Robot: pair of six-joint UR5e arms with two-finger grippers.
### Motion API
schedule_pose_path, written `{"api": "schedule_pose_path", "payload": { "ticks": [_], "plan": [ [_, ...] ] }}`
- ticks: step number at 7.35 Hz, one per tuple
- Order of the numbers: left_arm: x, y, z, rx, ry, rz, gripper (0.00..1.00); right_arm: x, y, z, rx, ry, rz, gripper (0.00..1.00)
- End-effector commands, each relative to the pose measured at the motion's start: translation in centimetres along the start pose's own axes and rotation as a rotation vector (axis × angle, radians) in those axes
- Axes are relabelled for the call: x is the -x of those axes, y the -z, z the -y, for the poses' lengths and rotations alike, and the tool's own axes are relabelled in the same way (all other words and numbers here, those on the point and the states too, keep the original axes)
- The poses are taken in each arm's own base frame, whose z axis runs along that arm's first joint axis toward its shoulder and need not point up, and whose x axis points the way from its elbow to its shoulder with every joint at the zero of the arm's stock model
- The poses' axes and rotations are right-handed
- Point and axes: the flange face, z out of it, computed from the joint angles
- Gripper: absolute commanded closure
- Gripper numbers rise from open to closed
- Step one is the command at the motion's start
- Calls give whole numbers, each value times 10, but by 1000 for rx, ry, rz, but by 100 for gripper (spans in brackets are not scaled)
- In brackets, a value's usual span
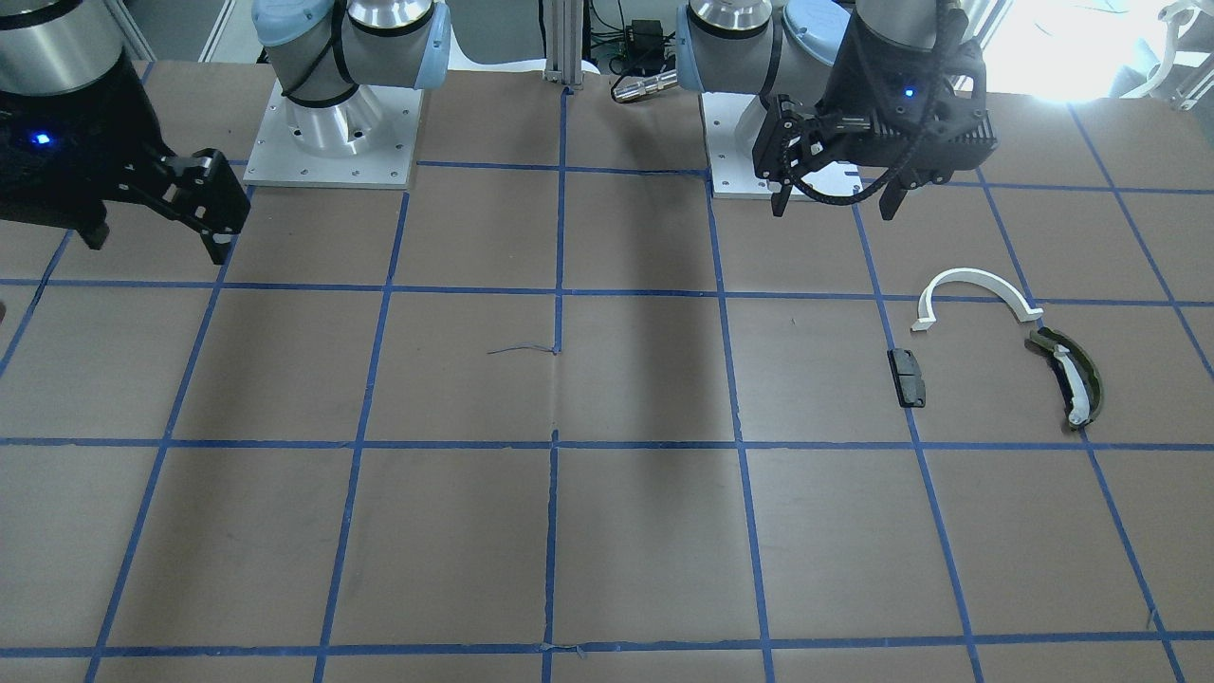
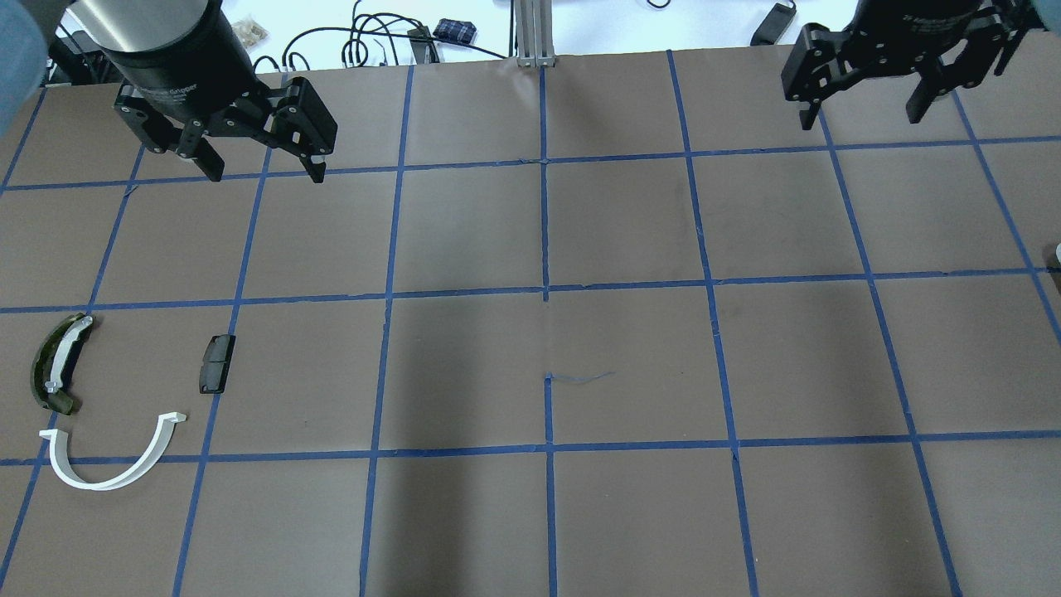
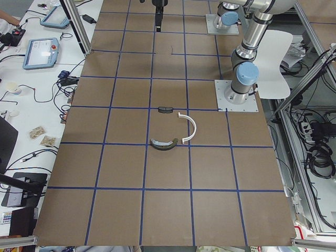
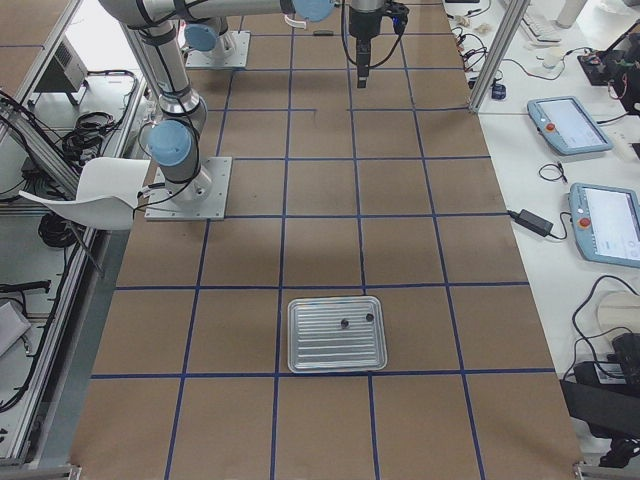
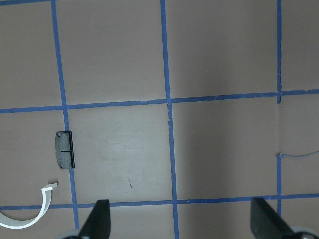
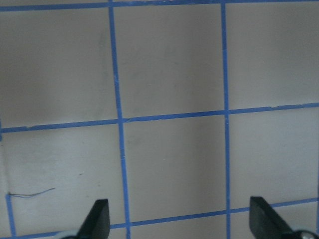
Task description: Place bearing gear from tray to pile
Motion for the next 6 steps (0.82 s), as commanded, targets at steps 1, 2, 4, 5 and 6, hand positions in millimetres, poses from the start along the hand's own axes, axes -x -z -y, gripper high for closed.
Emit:
{"api": "schedule_pose_path", "payload": {
  "ticks": [1, 2, 4, 5, 6],
  "plan": [
    [0, 0, 0, -1, -2, -1, 0, -99, -12, 4, 30, 123, -34, 0],
    [0, 0, 0, -1, -3, -1, 0, -153, -21, -1, 43, 246, -17, 0],
    [1, -1, 0, 1, -2, -1, 0, -264, -59, -12, 72, 270, 35, 0],
    [0, 0, 0, 1, -3, -1, 0, -313, -89, -6, 57, 290, 23, 0],
    [0, 0, 0, 1, -6, 1, 0, -353, -116, -2, 38, 322, 20, 0]
  ]
}}
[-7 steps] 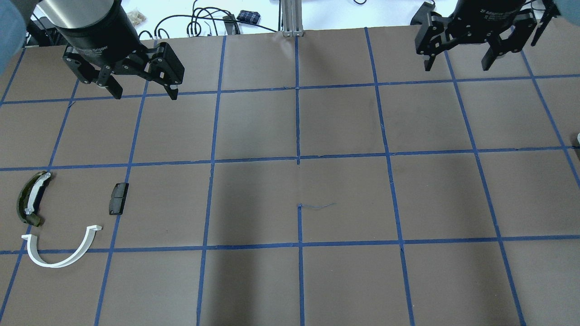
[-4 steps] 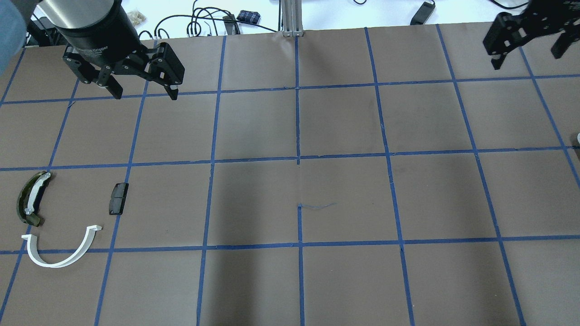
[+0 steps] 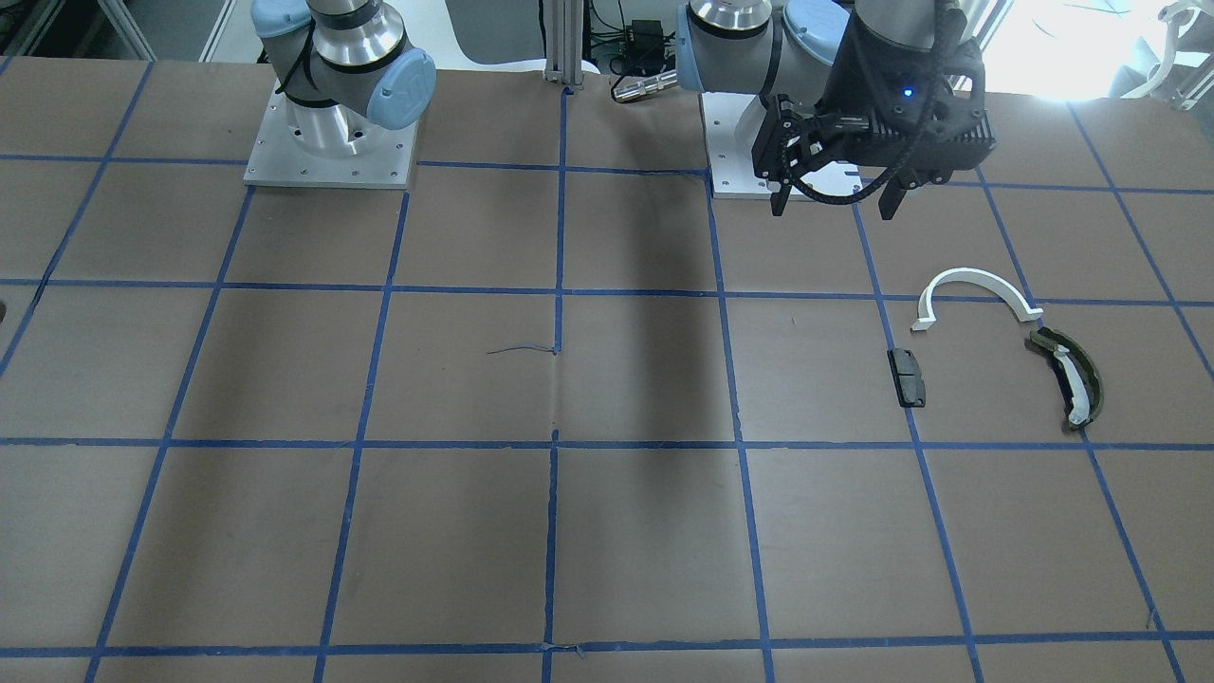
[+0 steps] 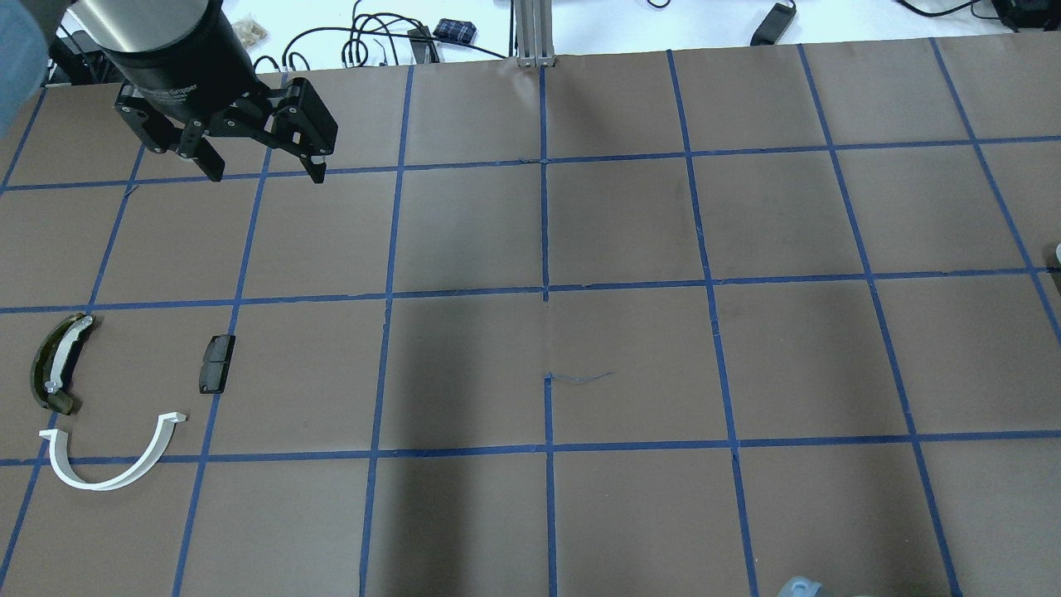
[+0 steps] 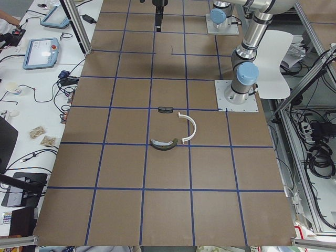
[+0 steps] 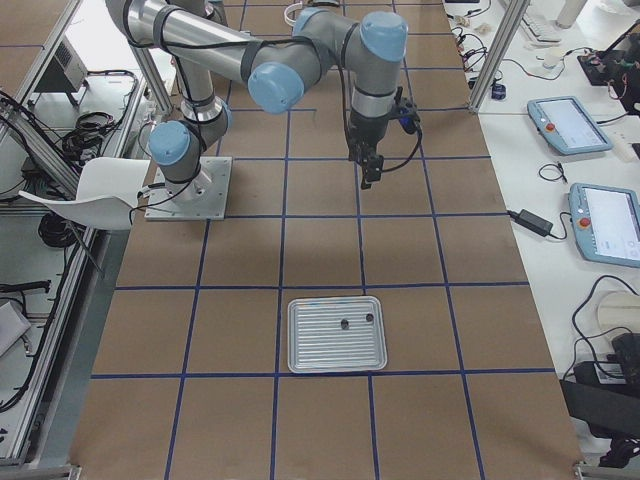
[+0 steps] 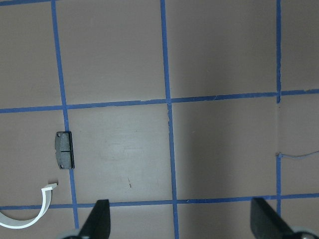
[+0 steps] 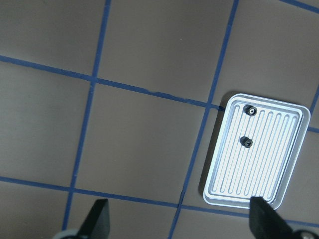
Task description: Place bearing gear from tray to pile
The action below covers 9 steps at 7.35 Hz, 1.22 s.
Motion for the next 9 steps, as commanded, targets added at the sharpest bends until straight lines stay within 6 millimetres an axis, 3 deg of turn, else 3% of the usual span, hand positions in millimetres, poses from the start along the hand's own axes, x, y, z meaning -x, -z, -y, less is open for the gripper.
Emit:
{"api": "schedule_pose_path", "payload": {
  "ticks": [1, 3, 5, 6, 7, 8, 9],
  "plan": [
    [1, 1, 0, -1, 0, 0, 0, -87, -67, -16, -18, 74, 15, 0],
    [0, 1, 0, -1, -1, 0, 0, -112, -121, -6, -17, 324, 20, 0],
    [1, 1, 0, -1, 0, 1, 0, -161, -209, -17, -7, 226, 56, 0],
    [0, 1, 0, -1, -1, 0, 0, -168, -242, -12, 0, 157, 69, 3],
    [0, 1, 0, -1, -1, 0, 0, -173, -262, -16, 13, 84, 95, 5],
    [0, 0, 1, 0, -1, 0, 0, -180, -303, -22, 24, 58, 152, 5],
    [0, 1, 0, -1, -1, 0, 0, -186, -325, -24, 1, 50, 165, 5]
  ]
}}
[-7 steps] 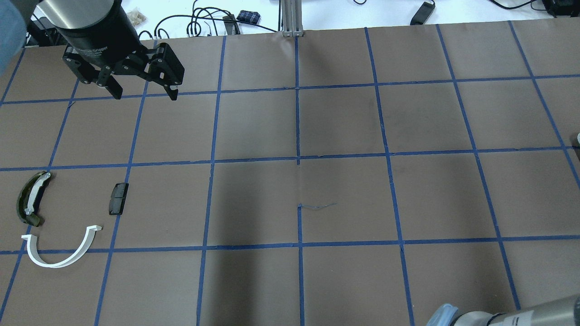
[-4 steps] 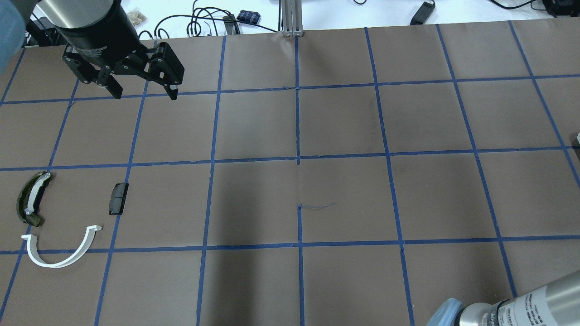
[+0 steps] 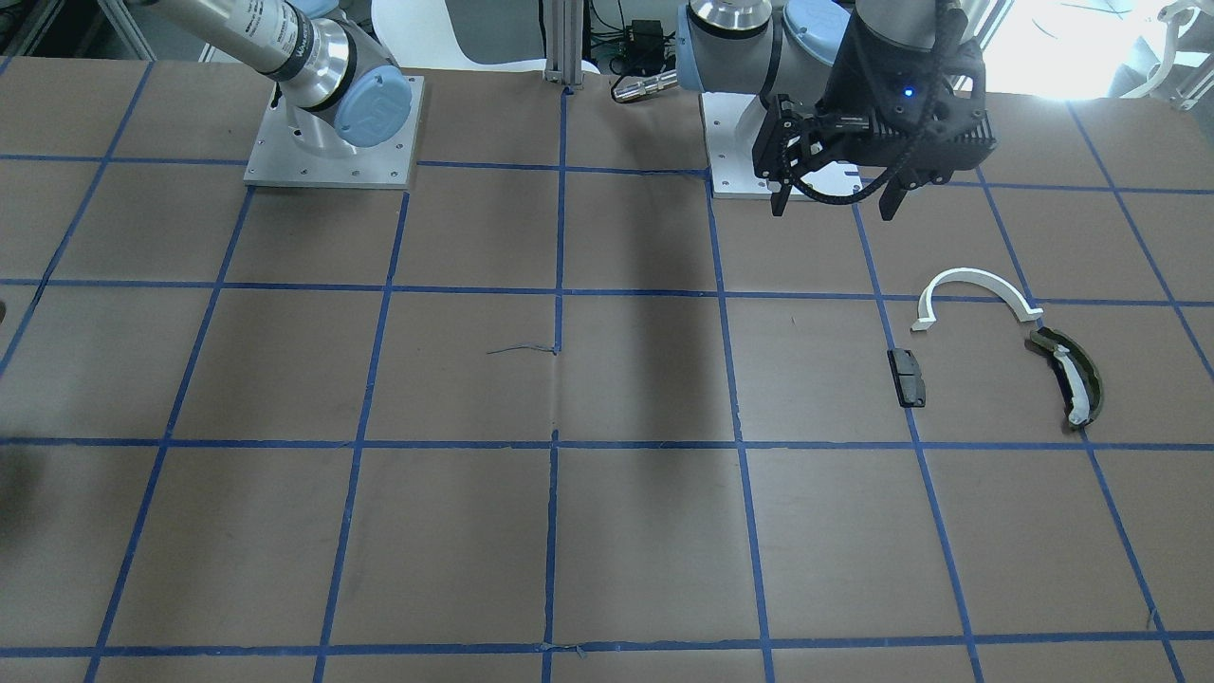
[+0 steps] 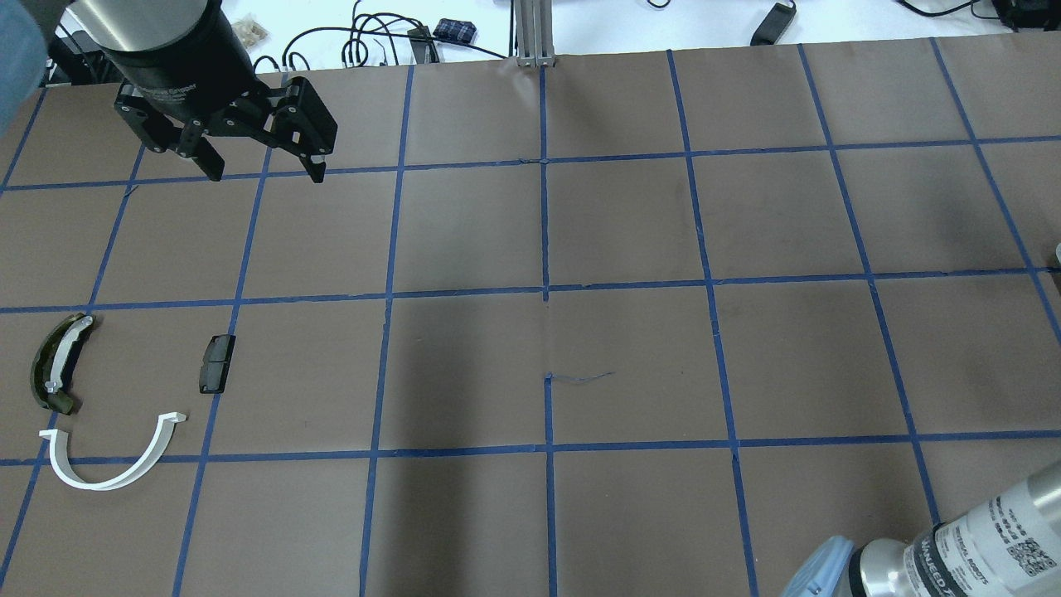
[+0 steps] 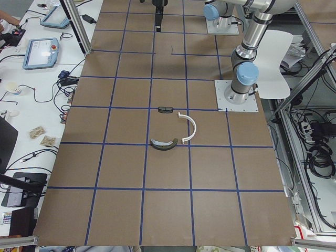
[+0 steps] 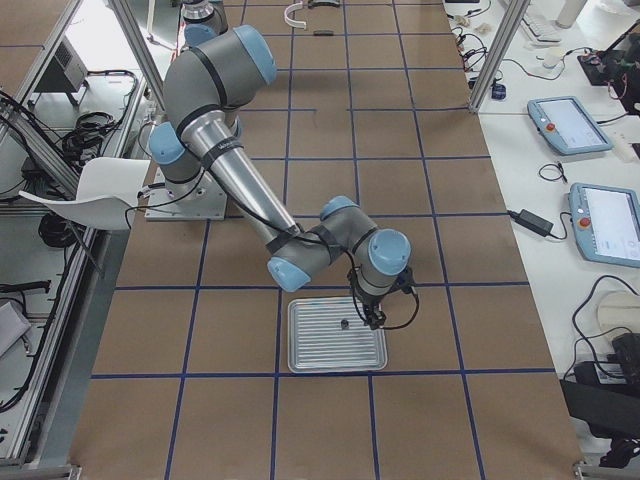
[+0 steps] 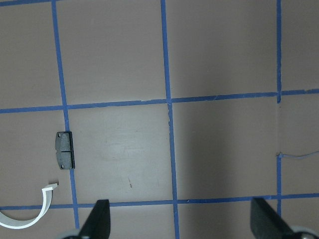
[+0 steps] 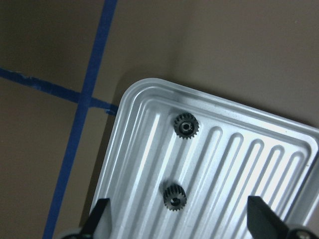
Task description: Place bearing gear from tray to pile
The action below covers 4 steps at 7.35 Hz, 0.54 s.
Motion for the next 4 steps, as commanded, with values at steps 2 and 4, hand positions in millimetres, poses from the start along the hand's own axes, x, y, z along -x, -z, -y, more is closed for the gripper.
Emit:
{"api": "schedule_pose_path", "payload": {
  "ticks": [2, 4],
  "plan": [
    [0, 0, 0, -1, 0, 0, 0, -8, -49, -13, 16, -28, 53, 5],
    [1, 0, 0, 0, 1, 0, 0, -5, -58, -19, 14, -38, 50, 8]
  ]
}}
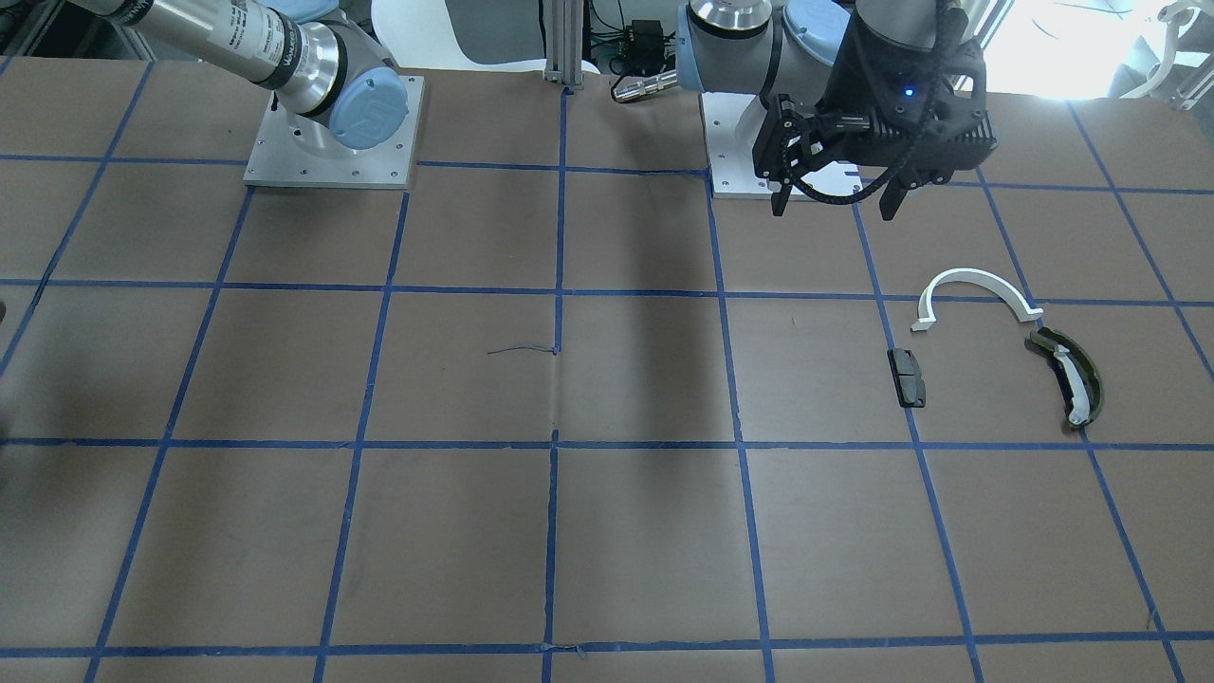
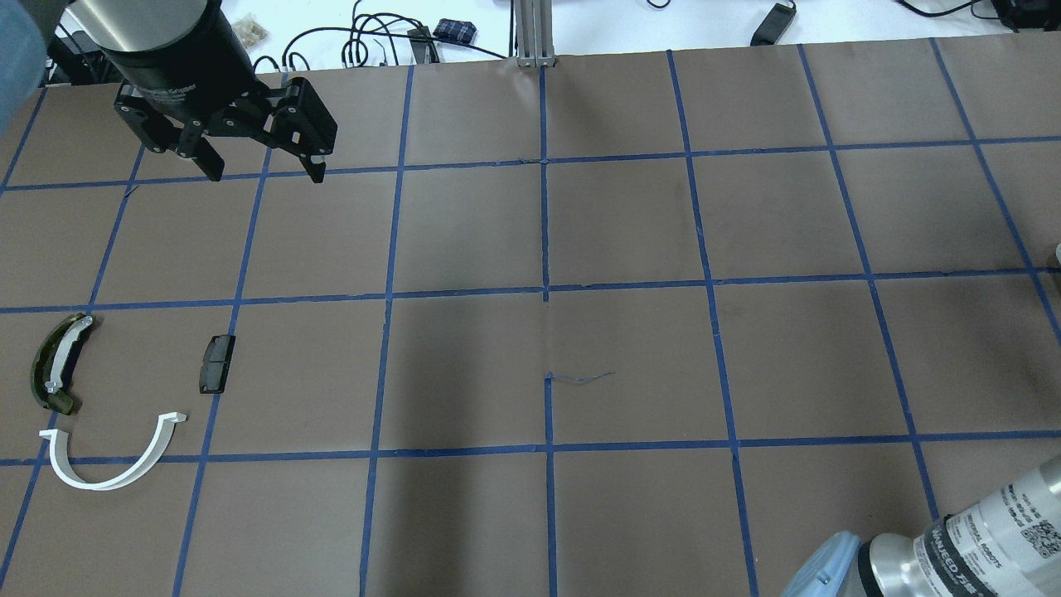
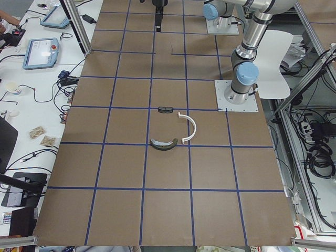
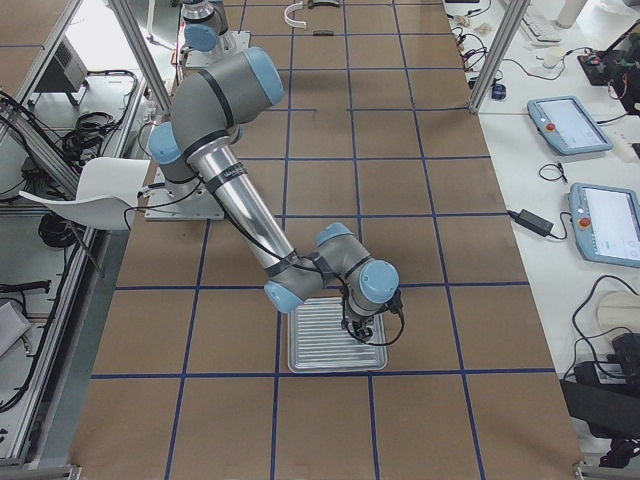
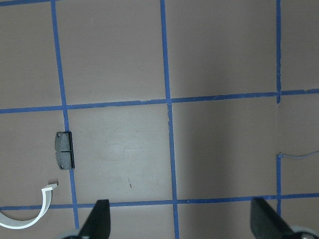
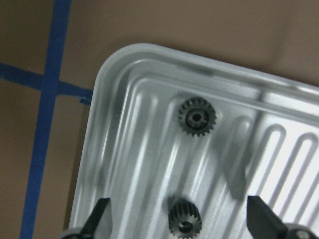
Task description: Place bearing gear from tray to pile
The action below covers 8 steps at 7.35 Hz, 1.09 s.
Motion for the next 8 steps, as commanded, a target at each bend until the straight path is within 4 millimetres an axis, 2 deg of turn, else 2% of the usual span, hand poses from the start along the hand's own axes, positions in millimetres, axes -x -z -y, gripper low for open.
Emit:
{"api": "schedule_pose_path", "payload": {
  "ticks": [1, 4, 7, 8],
  "plan": [
    [0, 0, 0, 0, 1, 0, 0, -1, -4, -8, 25, -7, -14, 10],
    [0, 0, 0, 0, -2, 2, 0, -1, -2, -9, 37, -6, -18, 16],
    [0, 0, 0, 0, -2, 2, 0, -1, -2, -10, 39, -1, -14, 77],
    [0, 0, 0, 0, -2, 2, 0, 0, 0, -10, 38, -2, -15, 89]
  ]
}}
